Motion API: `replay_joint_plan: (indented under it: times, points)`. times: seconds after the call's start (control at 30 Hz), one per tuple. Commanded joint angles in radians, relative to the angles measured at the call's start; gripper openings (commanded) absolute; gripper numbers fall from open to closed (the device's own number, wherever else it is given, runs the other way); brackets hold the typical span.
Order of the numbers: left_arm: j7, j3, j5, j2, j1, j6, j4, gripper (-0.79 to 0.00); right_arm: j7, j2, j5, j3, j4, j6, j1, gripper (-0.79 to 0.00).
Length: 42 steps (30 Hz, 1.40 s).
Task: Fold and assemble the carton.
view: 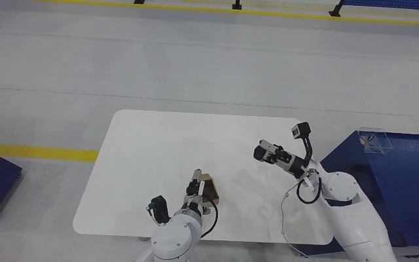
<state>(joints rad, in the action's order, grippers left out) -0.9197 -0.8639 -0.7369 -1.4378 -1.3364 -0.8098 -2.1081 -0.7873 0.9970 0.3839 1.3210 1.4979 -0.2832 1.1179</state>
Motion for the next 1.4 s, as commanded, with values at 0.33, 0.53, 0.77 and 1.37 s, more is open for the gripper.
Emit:
replay_joint_plan:
  times: [0.33,0.53,0.77,1.37]
  points:
    - [0.646,0.120,1.100,0.147,0.138,-0.202,0.406,0.000,0.189,0.027,-0.988,-0.320,0.210,0.502,-0.009,0.000]
    - [1.098,0.054,1.446,0.168,0.102,-0.202,0.356,0.000,0.095,0.046,-1.040,-0.396,0.183,0.541,-0.046,0.000]
    - [1.588,0.037,1.886,0.164,0.051,-0.202,0.220,0.000,0.004,0.076,-1.068,-0.479,0.101,0.557,-0.107,0.000]
    - [1.728,-0.055,2.116,0.038,0.027,-0.202,0.269,0.000,0.070,0.171,-1.041,-0.599,-0.081,0.574,-0.229,0.000]
